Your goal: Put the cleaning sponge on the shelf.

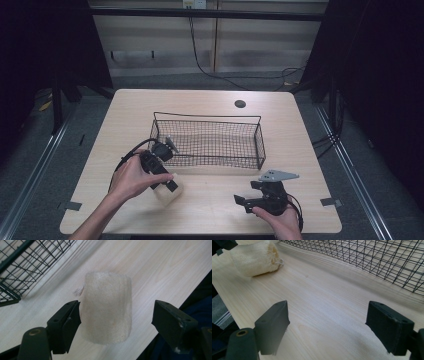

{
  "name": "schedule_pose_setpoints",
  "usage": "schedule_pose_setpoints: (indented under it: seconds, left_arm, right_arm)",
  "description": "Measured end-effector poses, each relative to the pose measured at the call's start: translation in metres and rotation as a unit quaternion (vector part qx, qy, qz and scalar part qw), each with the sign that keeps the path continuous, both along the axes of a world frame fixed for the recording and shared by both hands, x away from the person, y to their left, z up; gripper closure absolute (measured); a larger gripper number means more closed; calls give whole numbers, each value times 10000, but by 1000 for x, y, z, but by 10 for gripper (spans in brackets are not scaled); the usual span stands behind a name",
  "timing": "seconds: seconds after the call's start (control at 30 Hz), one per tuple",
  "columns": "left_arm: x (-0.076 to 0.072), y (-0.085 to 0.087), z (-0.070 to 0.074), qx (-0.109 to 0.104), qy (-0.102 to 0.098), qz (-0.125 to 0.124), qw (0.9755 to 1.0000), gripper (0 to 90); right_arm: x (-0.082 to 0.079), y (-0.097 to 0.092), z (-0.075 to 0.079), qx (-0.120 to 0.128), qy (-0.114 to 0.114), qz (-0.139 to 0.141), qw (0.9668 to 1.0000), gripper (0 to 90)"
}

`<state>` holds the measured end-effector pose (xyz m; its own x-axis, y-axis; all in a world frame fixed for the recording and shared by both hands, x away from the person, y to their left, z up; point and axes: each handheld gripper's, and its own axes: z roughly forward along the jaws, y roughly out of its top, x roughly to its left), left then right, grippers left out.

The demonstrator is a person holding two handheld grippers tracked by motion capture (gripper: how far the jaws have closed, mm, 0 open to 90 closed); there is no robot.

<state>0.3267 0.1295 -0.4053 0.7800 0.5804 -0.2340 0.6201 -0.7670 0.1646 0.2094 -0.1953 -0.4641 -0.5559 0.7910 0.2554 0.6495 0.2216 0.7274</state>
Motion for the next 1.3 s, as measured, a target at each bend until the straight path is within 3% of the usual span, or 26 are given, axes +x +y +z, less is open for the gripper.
schedule_pose_setpoints:
  seconds: [0.4,0.63,1.3]
  left_arm:
    - [6,-3,-15,189,138,-47,9997,207]
    - [9,-4,-25,300,204,48,9993,205]
    - [7,-15,-45,532,421,-142,9976,257]
  right_arm:
    - [1,0,-1,8,50,13,10000,163]
    - [1,-1,-2,-4,135,-28,9999,152]
    - [1,0,-2,1,151,-8,9999,153]
